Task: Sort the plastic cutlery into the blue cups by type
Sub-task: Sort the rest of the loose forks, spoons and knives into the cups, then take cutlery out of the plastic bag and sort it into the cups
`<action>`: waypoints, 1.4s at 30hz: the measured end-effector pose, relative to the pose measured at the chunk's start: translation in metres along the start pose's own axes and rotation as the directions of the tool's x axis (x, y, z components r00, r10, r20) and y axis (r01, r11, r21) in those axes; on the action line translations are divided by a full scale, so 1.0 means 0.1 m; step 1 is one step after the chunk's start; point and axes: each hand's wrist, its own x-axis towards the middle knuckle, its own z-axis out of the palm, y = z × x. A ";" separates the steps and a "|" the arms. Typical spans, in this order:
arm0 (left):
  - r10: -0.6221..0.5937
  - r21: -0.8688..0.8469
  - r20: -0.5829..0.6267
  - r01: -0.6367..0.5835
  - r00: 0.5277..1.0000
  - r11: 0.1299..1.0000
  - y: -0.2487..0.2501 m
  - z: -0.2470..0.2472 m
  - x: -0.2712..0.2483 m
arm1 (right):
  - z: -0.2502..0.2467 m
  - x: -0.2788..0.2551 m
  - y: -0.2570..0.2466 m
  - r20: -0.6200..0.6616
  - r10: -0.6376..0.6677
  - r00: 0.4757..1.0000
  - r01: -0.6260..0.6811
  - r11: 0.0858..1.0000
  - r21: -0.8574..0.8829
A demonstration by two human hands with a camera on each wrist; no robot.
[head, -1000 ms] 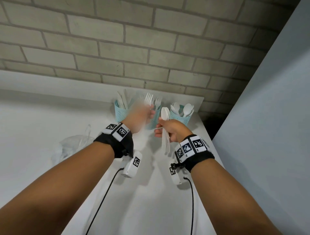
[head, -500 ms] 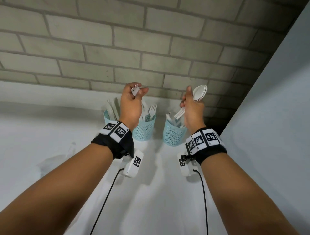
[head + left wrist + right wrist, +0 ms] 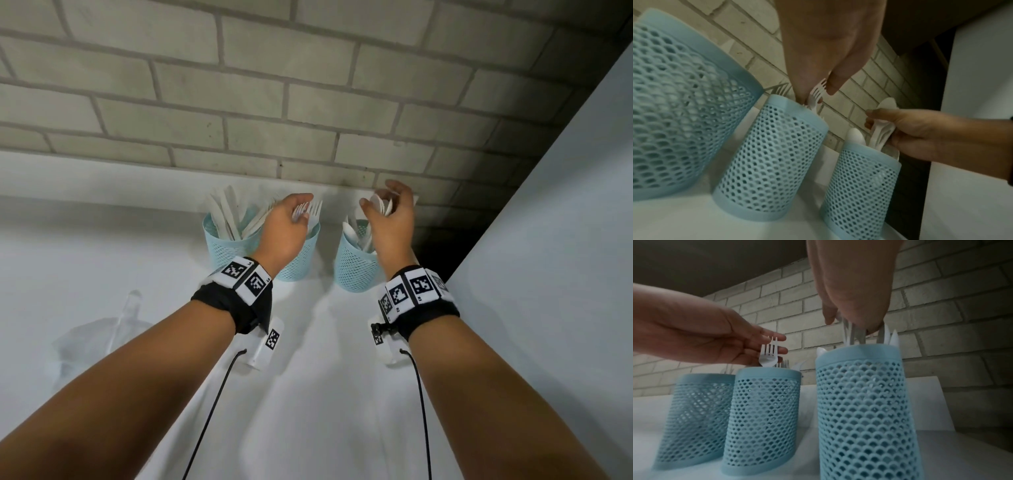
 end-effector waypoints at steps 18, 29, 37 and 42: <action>-0.035 0.666 0.232 -0.132 0.972 0.734 0.57 -0.36 -0.36 | -0.01 -0.17 -0.30 0.407 -0.211 0.889 0.452 0.542 -0.708; -0.215 0.623 -0.158 0.266 0.964 0.736 0.46 -1.48 -1.00 | 0.58 -1.08 -0.59 0.414 -0.120 0.902 0.273 0.903 -0.333; -0.484 0.711 -0.308 0.536 0.819 0.456 0.12 -1.96 -1.78 | 1.18 -1.78 -0.64 0.837 0.205 0.507 0.106 0.949 -0.296; -0.564 0.660 -0.319 0.606 0.761 0.445 0.00 -2.03 -2.01 | 1.45 -2.06 -0.69 0.918 0.226 0.324 0.144 0.948 -0.284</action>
